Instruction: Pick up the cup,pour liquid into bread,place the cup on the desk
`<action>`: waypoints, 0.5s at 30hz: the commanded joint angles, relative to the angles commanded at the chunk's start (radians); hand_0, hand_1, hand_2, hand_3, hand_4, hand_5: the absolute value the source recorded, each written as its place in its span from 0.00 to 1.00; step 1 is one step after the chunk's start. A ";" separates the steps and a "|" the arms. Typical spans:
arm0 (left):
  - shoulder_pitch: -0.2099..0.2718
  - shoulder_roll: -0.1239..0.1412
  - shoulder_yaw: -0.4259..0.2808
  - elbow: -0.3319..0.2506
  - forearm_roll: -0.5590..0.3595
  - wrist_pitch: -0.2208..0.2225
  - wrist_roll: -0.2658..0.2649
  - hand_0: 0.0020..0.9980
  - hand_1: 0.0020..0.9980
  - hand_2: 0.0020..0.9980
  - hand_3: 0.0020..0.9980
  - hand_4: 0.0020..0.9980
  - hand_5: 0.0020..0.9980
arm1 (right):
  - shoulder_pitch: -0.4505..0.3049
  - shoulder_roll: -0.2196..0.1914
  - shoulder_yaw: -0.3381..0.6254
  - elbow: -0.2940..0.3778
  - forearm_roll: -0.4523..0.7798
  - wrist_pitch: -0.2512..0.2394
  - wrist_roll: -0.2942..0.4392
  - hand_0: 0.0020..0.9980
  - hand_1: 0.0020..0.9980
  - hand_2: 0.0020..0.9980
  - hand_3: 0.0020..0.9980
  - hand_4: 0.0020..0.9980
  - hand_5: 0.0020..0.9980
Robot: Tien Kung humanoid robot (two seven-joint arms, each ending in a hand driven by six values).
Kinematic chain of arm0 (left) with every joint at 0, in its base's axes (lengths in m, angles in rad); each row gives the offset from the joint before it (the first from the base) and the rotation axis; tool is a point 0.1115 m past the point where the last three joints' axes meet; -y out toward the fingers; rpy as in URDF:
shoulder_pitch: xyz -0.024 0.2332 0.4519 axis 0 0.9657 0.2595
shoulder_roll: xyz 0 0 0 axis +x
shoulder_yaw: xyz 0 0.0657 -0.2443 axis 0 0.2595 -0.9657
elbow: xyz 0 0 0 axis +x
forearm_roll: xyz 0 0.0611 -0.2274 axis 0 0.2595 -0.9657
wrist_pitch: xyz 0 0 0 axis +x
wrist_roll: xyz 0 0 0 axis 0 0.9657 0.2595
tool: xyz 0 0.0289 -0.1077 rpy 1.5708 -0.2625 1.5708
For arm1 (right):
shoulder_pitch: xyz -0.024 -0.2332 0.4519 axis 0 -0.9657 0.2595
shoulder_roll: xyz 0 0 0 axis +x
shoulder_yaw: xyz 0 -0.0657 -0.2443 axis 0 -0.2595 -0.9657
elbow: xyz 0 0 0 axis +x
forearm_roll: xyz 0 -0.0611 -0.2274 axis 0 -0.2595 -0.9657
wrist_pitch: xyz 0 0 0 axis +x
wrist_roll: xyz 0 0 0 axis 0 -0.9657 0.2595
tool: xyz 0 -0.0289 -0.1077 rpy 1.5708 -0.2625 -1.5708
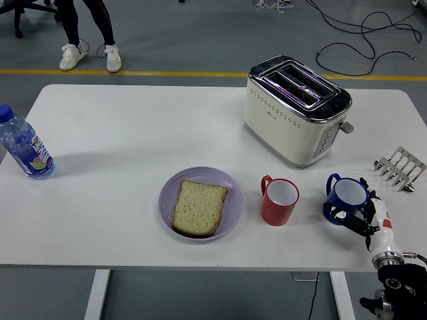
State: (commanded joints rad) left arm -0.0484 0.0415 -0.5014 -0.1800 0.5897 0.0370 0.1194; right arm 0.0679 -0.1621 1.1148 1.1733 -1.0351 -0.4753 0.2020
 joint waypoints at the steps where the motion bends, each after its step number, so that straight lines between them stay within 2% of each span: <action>1: 0.000 0.000 0.000 0.000 0.000 0.000 0.000 0.67 0.71 0.74 0.66 0.41 0.95 | 0.001 0.000 0.000 -0.001 0.000 0.000 0.000 0.90 0.84 0.92 0.96 1.00 0.11; 15: -0.005 -0.002 0.002 0.000 -0.003 0.001 0.000 0.67 0.71 0.74 0.66 0.41 0.95 | 0.039 0.008 -0.033 -0.043 0.035 -0.038 0.037 0.87 0.81 0.90 0.90 0.99 0.11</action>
State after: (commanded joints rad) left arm -0.0532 0.0400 -0.4993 -0.1800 0.5866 0.0385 0.1190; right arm 0.1071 -0.1544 1.0823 1.1307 -1.0000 -0.5136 0.2391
